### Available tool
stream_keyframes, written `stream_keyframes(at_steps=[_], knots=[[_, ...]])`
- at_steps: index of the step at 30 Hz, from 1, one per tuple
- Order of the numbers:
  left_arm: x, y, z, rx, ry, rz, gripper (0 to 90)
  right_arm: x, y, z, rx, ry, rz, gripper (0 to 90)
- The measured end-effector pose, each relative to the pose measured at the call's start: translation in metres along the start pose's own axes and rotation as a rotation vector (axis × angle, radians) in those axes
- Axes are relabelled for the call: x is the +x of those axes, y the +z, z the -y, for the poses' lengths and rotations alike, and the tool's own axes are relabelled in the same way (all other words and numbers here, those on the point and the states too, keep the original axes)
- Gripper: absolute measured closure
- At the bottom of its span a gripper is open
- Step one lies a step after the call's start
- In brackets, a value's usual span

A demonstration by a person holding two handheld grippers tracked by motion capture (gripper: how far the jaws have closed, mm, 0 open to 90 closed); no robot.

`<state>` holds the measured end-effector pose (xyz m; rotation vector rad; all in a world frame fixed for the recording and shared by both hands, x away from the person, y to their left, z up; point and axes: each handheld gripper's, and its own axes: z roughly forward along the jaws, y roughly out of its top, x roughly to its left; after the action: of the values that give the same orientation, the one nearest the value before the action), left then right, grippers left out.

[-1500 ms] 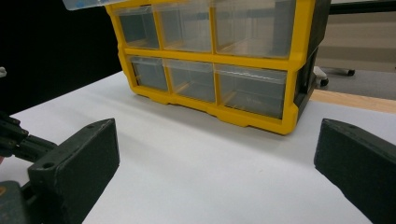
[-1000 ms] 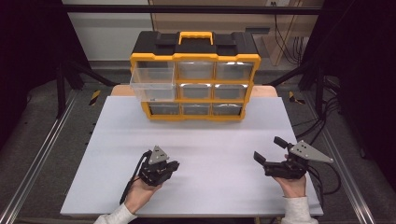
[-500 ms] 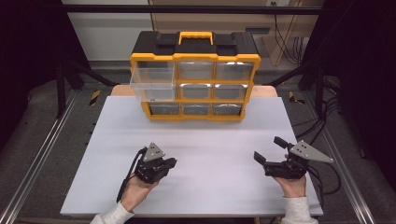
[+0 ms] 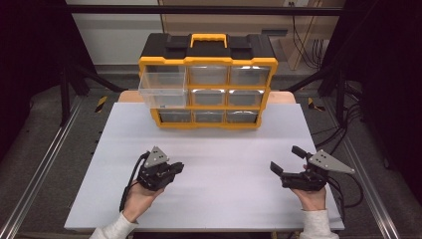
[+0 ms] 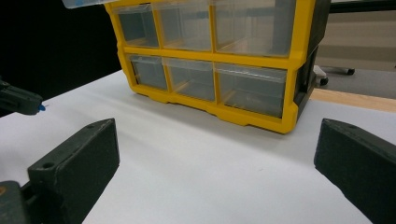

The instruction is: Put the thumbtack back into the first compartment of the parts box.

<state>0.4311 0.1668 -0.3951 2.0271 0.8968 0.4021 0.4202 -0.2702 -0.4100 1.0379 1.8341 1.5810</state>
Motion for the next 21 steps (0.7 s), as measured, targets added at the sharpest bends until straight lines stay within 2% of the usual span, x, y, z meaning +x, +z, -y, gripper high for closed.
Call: stream_keyframes(at_steps=[3,10,21], knots=[[0.002,-0.003,-0.003,-0.011,0.003,-0.003,85.0,0.001,0.0,0.0,0.004,0.017,0.004,0.5],[0.008,-0.013,-0.014,-0.042,0.001,-0.011,84.9,0.001,0.002,0.001,0.009,0.014,0.003,0.5],[0.014,-0.022,-0.033,-0.066,0.019,-0.026,84.9,0.001,0.001,0.0,0.005,0.014,0.008,0.5]])
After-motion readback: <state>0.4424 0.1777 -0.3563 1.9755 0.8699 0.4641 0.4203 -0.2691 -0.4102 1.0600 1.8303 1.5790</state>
